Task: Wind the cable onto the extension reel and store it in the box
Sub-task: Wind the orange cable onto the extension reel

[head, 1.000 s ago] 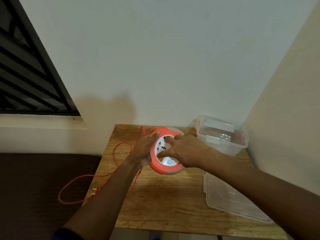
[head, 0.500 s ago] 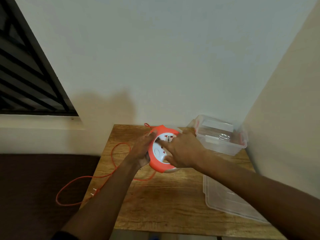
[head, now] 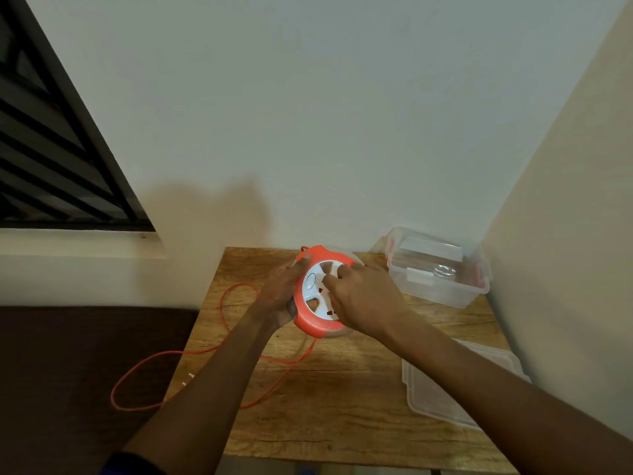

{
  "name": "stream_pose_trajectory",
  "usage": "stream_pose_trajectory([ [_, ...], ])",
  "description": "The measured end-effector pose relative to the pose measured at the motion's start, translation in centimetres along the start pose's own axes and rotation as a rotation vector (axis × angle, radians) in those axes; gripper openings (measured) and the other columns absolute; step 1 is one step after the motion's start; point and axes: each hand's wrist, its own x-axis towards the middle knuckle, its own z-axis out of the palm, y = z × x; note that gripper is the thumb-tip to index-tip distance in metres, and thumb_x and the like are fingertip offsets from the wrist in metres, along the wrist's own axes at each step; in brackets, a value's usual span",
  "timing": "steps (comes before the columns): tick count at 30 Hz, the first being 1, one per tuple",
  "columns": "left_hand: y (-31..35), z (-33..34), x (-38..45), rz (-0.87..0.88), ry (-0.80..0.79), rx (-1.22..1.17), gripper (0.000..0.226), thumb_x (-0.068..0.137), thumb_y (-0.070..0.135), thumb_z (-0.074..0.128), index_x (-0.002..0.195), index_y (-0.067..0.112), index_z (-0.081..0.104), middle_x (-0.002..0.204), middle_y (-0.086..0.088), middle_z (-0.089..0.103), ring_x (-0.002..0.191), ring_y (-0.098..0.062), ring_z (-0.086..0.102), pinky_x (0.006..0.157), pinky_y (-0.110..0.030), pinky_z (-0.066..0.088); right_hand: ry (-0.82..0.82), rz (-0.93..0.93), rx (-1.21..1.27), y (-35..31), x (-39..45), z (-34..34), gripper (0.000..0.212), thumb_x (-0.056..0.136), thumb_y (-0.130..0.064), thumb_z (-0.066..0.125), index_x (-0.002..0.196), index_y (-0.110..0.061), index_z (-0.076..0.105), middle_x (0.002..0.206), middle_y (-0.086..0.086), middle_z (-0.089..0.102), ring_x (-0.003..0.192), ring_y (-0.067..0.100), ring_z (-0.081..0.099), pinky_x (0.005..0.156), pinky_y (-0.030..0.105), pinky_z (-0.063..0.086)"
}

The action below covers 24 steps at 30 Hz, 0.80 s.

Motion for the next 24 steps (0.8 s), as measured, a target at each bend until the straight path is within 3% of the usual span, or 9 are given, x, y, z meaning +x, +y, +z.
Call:
stream_pose_trajectory([
  [5, -0.1, -0.1, -0.1, -0.009, 0.003, 0.024, 0.056, 0.094, 0.042, 0.065, 0.136, 0.004, 0.060, 0.122, -0.023, 0.072, 0.099, -0.039, 0.073, 0.080, -0.049, 0.062, -0.177, -0.143, 0.013, 0.7, 0.1, -0.4, 0.067, 0.079, -0.039, 0.076, 0.137, -0.034, 0.043, 0.146, 0.013, 0.042, 0.124, 0.035, 0.049, 0.093, 0.051, 0.047],
  [11, -0.3, 0.1, -0.2, -0.013, 0.000, 0.011, 0.050, 0.097, 0.042, 0.064, 0.135, 0.008, 0.062, 0.124, -0.022, 0.072, 0.103, -0.038, 0.073, 0.084, -0.053, 0.060, -0.204, -0.165, -0.097, -0.1, 0.5, -0.9, 0.071, 0.082, -0.042, 0.071, 0.141, -0.036, 0.033, 0.143, 0.017, 0.045, 0.120, 0.039, 0.052, 0.096, 0.052, 0.043],
  [15, -0.3, -0.1, -0.5, -0.030, -0.017, -0.027, 0.051, 0.097, 0.042, 0.064, 0.133, 0.007, 0.064, 0.121, -0.020, 0.073, 0.100, -0.036, 0.075, 0.076, -0.047, 0.062, -0.263, -0.243, -0.063, 0.0, 0.8, -1.6, 0.060, 0.084, -0.032, 0.071, 0.135, -0.040, 0.042, 0.138, 0.019, 0.046, 0.106, 0.033, 0.060, 0.082, 0.044, 0.051],
  [20, -0.1, -0.1, -0.7, -0.043, -0.017, -0.012, 0.050, 0.093, 0.043, 0.068, 0.129, 0.008, 0.067, 0.119, -0.020, 0.075, 0.099, -0.035, 0.076, 0.072, -0.044, 0.062, -0.316, -0.246, -0.072, 0.1, 0.6, -1.2, 0.064, 0.086, -0.030, 0.070, 0.139, -0.046, 0.038, 0.152, 0.019, 0.029, 0.122, 0.037, 0.050, 0.091, 0.048, 0.048],
  [24, -0.3, 0.3, -0.8, -0.038, -0.018, 0.020, 0.061, 0.087, 0.047, 0.072, 0.131, 0.005, 0.065, 0.118, -0.020, 0.074, 0.099, -0.036, 0.074, 0.077, -0.047, 0.062, -0.309, -0.257, -0.124, 0.3, 0.7, -1.1, 0.062, 0.087, -0.039, 0.067, 0.139, -0.048, 0.036, 0.150, 0.017, 0.032, 0.131, 0.041, 0.038, 0.099, 0.049, 0.042],
])
